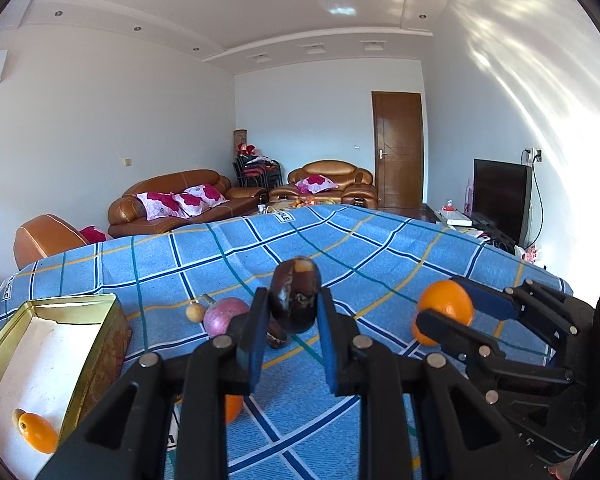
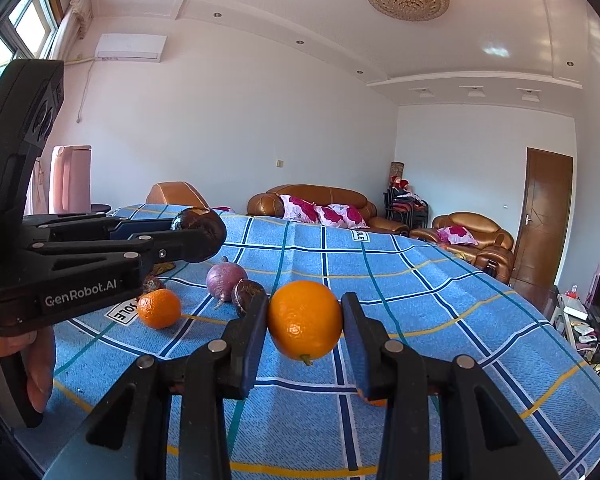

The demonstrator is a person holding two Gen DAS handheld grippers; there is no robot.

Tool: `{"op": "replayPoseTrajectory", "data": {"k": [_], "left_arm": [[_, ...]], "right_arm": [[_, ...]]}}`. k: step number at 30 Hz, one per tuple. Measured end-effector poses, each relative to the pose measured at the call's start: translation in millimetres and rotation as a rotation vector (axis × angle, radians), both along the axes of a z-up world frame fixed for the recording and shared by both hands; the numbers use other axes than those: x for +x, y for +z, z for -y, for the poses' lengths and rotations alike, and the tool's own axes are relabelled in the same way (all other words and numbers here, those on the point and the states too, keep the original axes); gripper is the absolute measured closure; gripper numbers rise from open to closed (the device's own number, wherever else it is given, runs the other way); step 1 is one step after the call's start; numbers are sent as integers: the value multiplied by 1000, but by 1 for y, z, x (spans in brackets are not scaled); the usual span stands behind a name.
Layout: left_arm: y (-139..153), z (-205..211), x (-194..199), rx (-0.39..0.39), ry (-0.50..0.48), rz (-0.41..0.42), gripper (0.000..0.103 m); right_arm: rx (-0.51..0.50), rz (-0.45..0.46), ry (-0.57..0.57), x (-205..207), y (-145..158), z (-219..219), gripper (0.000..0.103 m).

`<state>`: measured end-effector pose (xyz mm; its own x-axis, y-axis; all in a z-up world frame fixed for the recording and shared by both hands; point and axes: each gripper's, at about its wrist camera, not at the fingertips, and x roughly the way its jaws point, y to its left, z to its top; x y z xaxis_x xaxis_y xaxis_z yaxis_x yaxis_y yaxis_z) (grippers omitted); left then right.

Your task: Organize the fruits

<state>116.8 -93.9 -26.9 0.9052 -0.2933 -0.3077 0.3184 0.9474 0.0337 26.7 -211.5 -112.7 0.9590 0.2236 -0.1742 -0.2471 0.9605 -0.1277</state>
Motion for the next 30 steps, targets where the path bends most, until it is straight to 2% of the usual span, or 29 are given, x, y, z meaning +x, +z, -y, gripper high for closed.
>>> {"op": "replayPoseTrajectory", "data": {"k": [9, 19, 30], "left_arm": [[1, -1, -3, -6, 8, 19, 78], [4, 3, -13, 27, 24, 65, 78], [7, 3, -21, 37, 37, 107, 78]], "right_arm": [[15, 33, 11, -5, 0, 3, 64], [35, 72, 25, -9, 1, 5, 64], [59, 72, 40, -9, 2, 9, 64]]}}
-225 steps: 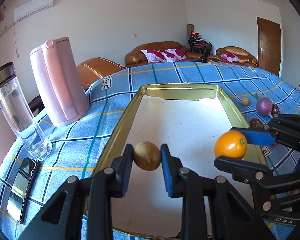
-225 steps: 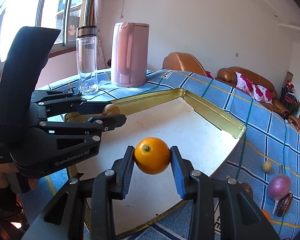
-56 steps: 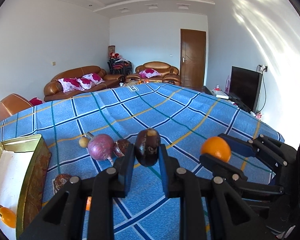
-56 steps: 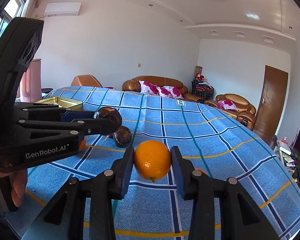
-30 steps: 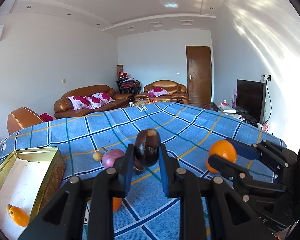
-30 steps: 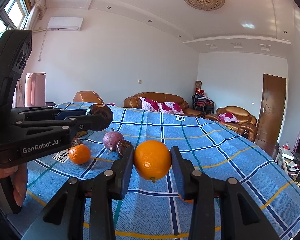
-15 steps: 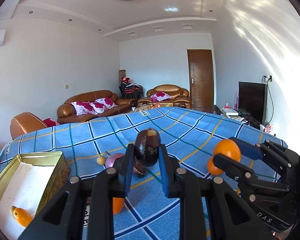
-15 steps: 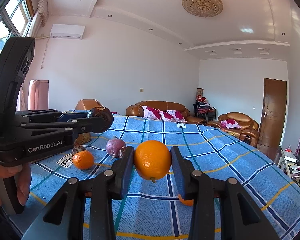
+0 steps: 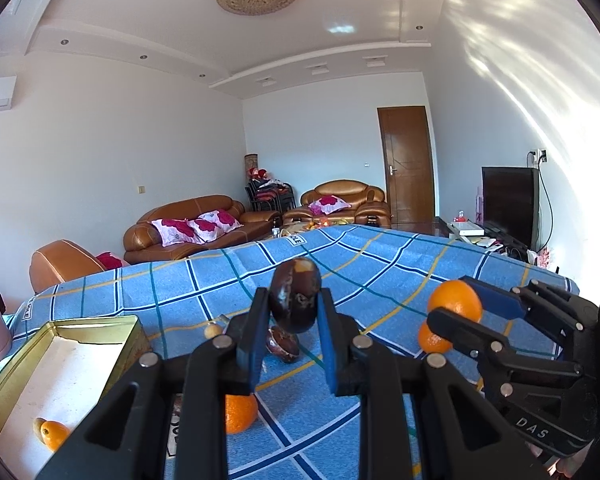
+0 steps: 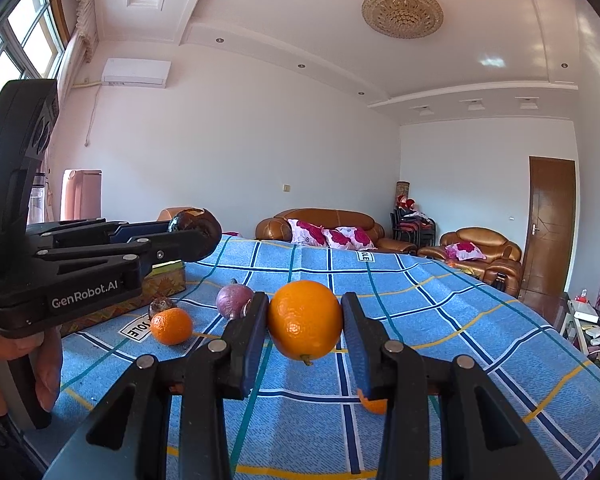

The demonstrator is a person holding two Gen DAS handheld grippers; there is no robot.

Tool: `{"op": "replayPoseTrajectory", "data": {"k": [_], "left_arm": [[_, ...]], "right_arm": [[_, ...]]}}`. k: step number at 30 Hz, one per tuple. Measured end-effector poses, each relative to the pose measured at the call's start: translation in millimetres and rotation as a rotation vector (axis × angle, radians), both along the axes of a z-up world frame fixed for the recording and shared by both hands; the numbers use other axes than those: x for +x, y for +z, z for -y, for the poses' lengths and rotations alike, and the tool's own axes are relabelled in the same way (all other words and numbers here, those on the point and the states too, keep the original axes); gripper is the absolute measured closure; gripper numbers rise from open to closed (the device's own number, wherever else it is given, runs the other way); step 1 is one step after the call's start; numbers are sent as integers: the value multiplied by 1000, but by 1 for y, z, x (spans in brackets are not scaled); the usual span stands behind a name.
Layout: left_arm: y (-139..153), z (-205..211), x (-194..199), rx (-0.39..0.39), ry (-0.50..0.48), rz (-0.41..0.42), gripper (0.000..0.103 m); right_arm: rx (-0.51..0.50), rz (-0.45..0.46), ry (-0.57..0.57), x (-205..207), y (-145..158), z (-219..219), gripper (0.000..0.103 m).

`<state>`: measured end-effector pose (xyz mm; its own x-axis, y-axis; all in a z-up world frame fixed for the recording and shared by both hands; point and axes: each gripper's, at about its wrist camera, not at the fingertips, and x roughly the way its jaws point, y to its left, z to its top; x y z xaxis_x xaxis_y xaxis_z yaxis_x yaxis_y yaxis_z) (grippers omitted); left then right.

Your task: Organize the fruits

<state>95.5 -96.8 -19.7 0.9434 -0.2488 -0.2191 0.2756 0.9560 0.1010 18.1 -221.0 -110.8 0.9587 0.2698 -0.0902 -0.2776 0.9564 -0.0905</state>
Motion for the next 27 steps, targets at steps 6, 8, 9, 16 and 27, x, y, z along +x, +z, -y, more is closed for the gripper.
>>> {"op": "replayPoseTrajectory", "data": {"k": [6, 8, 9, 16, 27], "left_arm": [[1, -3, -1, 0, 6, 4, 78], [1, -5, -2, -2, 10, 5, 78], [1, -5, -3, -2, 12, 5, 78], [0, -10, -3, 1, 21, -1, 78], [2, -14, -5, 1, 35, -7, 78]], "right_arm": [[1, -30, 8, 5, 2, 0, 64], [-1, -33, 9, 6, 3, 0, 64], [-2, -35, 9, 7, 4, 0, 64], [21, -25, 24, 5, 18, 2, 64], [25, -13, 63, 8, 32, -8, 63]]}}
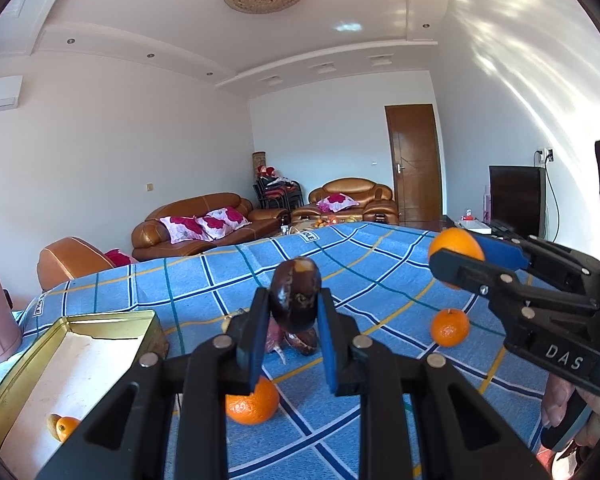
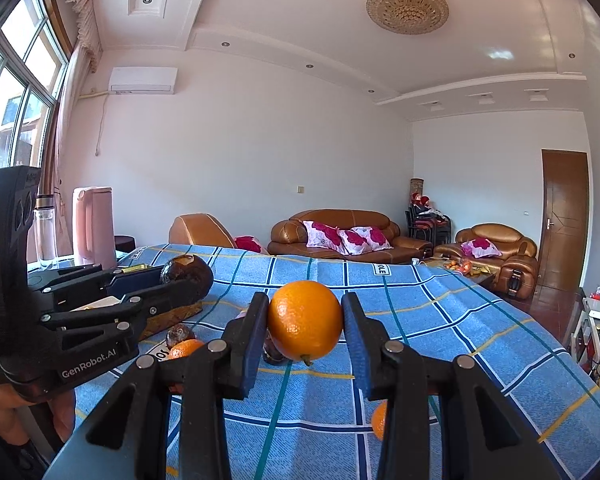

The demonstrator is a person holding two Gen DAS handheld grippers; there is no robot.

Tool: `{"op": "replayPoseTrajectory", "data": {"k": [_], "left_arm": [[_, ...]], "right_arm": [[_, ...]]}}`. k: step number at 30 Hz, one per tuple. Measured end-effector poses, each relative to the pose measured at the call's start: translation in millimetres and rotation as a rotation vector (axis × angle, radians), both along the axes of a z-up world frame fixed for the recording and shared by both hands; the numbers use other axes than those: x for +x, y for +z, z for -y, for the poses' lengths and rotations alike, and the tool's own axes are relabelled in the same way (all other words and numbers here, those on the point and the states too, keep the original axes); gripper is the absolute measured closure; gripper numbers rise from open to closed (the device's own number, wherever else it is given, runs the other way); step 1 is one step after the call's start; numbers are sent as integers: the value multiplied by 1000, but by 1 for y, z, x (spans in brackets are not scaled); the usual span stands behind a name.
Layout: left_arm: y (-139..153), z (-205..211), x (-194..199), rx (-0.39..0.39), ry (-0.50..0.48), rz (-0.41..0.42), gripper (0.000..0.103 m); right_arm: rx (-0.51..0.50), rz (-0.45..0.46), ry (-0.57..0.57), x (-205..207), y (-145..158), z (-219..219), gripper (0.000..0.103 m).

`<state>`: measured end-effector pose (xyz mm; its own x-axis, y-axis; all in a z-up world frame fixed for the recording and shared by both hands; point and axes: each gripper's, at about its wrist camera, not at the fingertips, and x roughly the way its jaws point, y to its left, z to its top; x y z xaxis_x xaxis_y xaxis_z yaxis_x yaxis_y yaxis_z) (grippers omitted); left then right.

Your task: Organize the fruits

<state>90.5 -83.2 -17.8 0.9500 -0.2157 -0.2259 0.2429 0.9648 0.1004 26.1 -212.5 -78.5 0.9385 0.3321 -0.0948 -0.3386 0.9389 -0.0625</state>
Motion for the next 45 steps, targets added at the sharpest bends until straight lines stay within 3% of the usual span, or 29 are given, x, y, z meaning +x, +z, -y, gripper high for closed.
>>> {"op": "replayPoseTrajectory", "data": {"k": [45], "left_arm": [[0, -75, -11, -55, 131, -16, 78]], "right_arm": [[-78, -18, 195, 13, 7, -101, 63]]}}
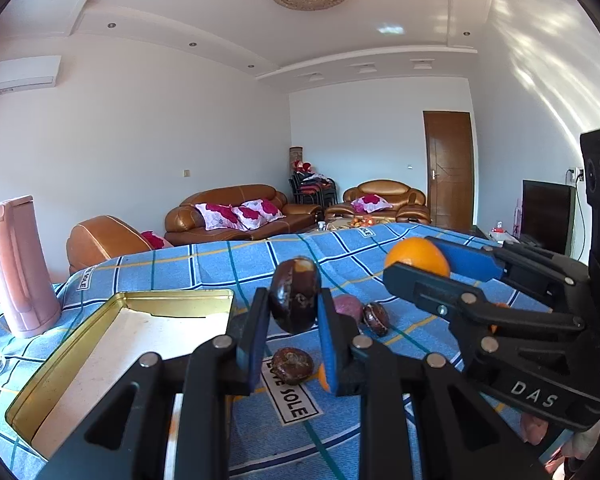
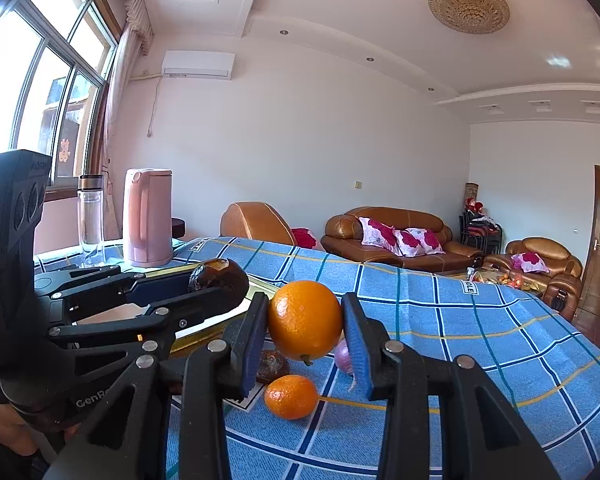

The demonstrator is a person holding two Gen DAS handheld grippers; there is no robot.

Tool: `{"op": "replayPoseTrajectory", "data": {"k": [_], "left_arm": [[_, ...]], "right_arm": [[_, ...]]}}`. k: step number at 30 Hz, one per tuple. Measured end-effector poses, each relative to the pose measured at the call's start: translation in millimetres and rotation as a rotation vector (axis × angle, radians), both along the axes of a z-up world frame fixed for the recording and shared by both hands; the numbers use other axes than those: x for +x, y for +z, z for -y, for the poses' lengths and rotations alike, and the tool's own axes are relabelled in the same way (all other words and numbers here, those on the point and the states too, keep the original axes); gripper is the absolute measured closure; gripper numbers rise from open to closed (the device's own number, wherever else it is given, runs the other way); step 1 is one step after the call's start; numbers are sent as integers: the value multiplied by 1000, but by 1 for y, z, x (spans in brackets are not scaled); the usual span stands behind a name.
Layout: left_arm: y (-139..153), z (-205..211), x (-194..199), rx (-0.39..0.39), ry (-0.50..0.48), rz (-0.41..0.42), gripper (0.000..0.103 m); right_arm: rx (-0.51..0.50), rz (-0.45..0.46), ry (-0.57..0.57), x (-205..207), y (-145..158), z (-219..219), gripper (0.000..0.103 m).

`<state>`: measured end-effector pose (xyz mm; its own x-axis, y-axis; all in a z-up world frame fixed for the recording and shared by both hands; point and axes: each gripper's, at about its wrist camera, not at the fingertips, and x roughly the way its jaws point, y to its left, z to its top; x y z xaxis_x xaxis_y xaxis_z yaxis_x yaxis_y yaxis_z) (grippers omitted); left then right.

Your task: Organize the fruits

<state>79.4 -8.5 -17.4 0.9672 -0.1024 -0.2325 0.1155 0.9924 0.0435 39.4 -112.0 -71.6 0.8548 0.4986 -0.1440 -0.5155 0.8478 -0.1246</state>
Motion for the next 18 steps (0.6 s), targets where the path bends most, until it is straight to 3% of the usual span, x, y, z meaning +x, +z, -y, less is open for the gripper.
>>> {"op": "replayPoseTrajectory", "data": {"k": [18], "left_arm": [[-1, -32, -8, 8, 104, -23, 78]], "right_arm": [[-11, -2, 42, 6, 8, -22, 63]]}}
